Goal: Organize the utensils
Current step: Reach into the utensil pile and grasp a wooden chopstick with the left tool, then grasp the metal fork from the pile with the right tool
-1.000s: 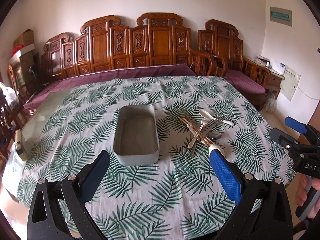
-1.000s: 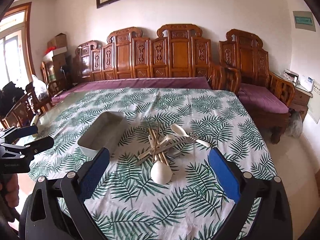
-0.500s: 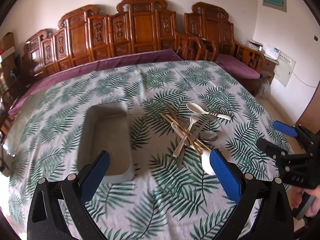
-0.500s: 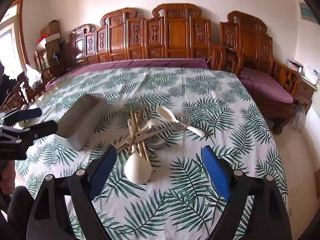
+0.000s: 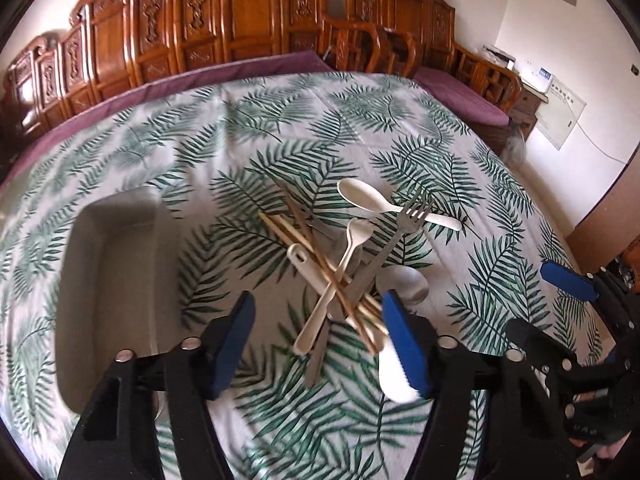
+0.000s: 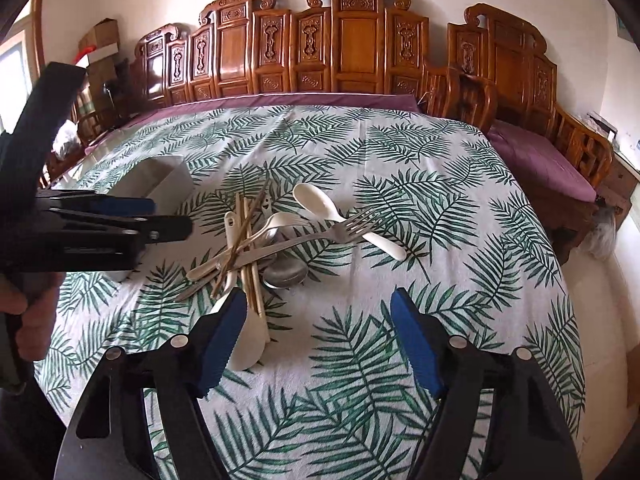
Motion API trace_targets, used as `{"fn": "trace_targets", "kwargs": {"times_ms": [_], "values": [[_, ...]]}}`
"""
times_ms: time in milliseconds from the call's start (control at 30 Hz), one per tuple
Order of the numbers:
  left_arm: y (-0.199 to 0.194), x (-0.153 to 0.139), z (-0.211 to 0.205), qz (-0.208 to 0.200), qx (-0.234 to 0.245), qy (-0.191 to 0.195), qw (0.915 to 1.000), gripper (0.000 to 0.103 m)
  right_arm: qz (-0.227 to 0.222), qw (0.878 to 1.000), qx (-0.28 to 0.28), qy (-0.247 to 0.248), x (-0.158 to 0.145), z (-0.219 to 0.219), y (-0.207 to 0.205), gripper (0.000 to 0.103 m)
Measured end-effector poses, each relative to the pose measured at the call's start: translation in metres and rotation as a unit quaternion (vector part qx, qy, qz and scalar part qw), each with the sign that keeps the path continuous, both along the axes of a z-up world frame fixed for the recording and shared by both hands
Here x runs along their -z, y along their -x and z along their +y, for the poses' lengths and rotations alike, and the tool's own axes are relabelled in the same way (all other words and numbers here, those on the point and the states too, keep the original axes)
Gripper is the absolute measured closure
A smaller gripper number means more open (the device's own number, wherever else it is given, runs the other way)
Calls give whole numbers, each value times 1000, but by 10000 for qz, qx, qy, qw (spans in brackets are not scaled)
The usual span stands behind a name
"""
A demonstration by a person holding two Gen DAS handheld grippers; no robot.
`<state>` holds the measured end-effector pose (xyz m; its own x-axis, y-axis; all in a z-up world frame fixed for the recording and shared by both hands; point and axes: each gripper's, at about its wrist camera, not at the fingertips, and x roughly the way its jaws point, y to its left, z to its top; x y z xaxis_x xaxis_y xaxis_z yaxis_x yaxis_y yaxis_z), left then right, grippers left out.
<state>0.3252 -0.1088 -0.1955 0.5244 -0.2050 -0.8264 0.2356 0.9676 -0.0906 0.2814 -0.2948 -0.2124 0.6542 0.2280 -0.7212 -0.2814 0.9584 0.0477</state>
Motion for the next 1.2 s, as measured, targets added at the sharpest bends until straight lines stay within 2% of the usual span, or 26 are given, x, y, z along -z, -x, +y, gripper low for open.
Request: {"fn": "trace_targets", "kwargs": {"times_ms": [67, 167, 300, 533, 700, 867, 1200], "values": [[-10, 8, -4, 157, 30, 95, 9998, 53, 18, 10000, 30, -34, 1, -3, -3, 27], [-25, 21, -4, 405, -39, 191, 9990, 69, 50, 10000, 55, -42, 4, -6, -4, 27], [-39, 35, -6, 575, -80, 180, 9981, 80, 80, 9999, 94, -49, 6, -11, -6, 27], [-54, 49, -10, 796, -124, 265, 9964, 84, 53, 9999, 132, -41, 4, -14, -6, 27], [-63, 56, -9, 937, -236, 214, 9951, 93, 53, 9999, 130, -55, 3, -15, -6, 27], [-67, 60, -11, 950, -259, -67, 9951, 98, 53, 9999, 129, -41, 4, -15, -6, 27], [-52, 45, 2, 707, -241, 112, 9971, 98, 130, 9998, 121, 65, 14, -14, -8, 27]]}}
